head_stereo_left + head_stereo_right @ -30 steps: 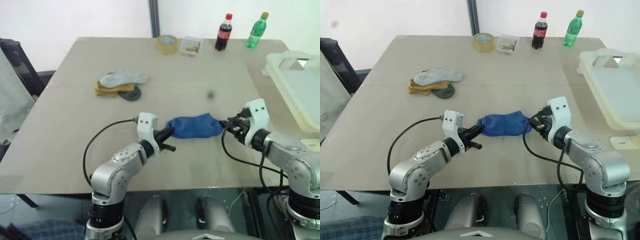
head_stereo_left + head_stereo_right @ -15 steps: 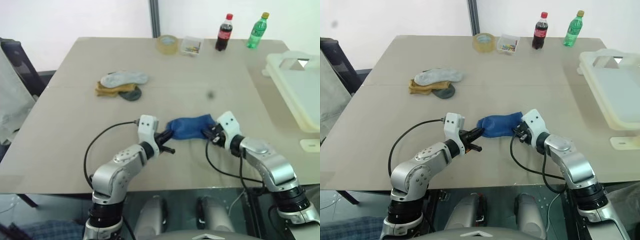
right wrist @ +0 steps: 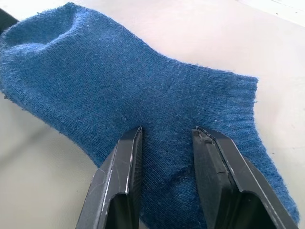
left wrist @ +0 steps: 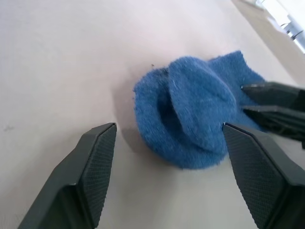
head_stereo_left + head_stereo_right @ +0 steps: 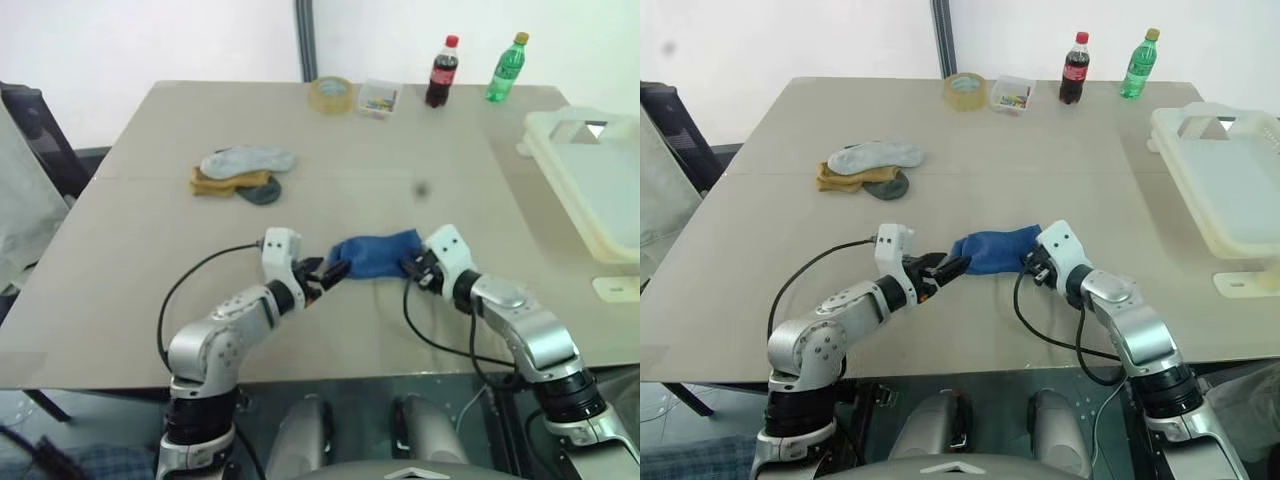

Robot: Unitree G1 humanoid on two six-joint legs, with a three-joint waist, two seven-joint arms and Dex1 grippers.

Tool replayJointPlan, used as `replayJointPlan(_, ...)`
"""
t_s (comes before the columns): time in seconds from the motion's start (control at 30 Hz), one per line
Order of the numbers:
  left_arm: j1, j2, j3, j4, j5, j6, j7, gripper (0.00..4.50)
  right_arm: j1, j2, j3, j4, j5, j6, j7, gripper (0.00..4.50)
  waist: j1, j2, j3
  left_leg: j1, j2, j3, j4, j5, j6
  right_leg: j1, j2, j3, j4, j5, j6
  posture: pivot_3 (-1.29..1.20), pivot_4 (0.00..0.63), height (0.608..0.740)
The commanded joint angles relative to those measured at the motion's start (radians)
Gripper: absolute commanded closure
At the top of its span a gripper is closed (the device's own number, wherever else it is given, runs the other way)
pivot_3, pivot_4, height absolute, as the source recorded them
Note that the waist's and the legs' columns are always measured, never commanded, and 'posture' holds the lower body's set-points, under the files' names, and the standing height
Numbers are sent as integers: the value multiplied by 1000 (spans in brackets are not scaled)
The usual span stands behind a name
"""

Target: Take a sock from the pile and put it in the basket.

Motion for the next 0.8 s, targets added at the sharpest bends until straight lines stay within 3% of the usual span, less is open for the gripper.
replayJointPlan(0.03, -10, 18, 16, 57, 14, 19, 17, 704, 23, -1, 22, 15, -20, 21, 3, 2789, 0, 0, -3, 0, 0, 0, 0, 0, 0, 0, 0, 0, 0, 0, 0, 0, 150, 740)
replayJointPlan(0.17, -36, 25, 0, 106, 5, 51, -2, 704, 27, 9, 23, 12, -28, 23, 0, 2789, 0, 1, -6, 1, 0, 0, 0, 0, 0, 1, 0, 0, 0, 0, 0, 0, 150, 740)
replayJointPlan(0.33, -89, 19, -105, 214, 42, -21, -84, 704, 24, 24, 28, 15, -42, 22, 1, 2789, 2, 4, -11, 2, 0, 0, 0, 0, 0, 2, -1, 0, 0, 0, 0, 0, 150, 740)
replayJointPlan(0.47, -149, -75, -24, 349, -77, 42, -137, 704, 19, 4, 56, 23, -79, -5, 20, 2789, 6, 6, -13, 2, 0, -1, 0, 0, 0, 3, -2, -1, -2, 0, 0, 0, 150, 740)
replayJointPlan(0.6, -215, -155, 134, 449, -239, 154, -140, 704, 12, 12, 53, 21, -90, -4, 23, 2789, 3, 5, -13, 1, 0, -2, 0, 0, 1, 4, -3, -3, -5, 0, 0, 0, 150, 740)
replayJointPlan(0.8, -260, -179, 264, 489, -421, 286, -142, 704, 20, 18, 48, 15, -103, -11, 17, 2789, -2, 3, -12, -1, -1, -2, -2, -1, 1, 4, -1, -3, -7, 0, 0, 0, 150, 740)
